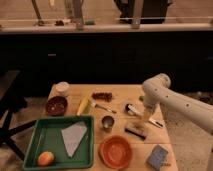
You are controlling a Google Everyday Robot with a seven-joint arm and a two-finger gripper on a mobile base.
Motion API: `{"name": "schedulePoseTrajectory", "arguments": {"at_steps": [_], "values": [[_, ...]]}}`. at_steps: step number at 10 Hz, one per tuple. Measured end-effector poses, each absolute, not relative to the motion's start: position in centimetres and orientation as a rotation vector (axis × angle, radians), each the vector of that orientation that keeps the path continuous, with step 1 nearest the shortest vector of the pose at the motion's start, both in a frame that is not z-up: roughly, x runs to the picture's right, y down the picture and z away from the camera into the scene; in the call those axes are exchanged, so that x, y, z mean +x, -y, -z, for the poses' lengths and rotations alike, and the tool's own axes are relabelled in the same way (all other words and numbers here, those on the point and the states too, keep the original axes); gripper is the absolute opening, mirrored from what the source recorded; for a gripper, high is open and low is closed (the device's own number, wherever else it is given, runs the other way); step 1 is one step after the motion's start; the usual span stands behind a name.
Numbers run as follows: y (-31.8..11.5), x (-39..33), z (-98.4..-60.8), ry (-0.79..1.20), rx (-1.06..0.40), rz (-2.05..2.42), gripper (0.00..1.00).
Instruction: Place brush in metal cup
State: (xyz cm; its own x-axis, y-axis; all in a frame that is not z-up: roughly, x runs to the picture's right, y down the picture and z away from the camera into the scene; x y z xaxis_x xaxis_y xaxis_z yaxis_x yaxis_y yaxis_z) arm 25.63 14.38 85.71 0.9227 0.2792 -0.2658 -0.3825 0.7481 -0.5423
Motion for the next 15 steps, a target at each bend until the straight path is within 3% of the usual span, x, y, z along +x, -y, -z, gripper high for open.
{"name": "schedulePoseTrajectory", "arguments": {"at_steps": [15], "values": [[-16.5, 25.5, -89.2, -0.096, -0.743, -0.192, 0.8]]}}
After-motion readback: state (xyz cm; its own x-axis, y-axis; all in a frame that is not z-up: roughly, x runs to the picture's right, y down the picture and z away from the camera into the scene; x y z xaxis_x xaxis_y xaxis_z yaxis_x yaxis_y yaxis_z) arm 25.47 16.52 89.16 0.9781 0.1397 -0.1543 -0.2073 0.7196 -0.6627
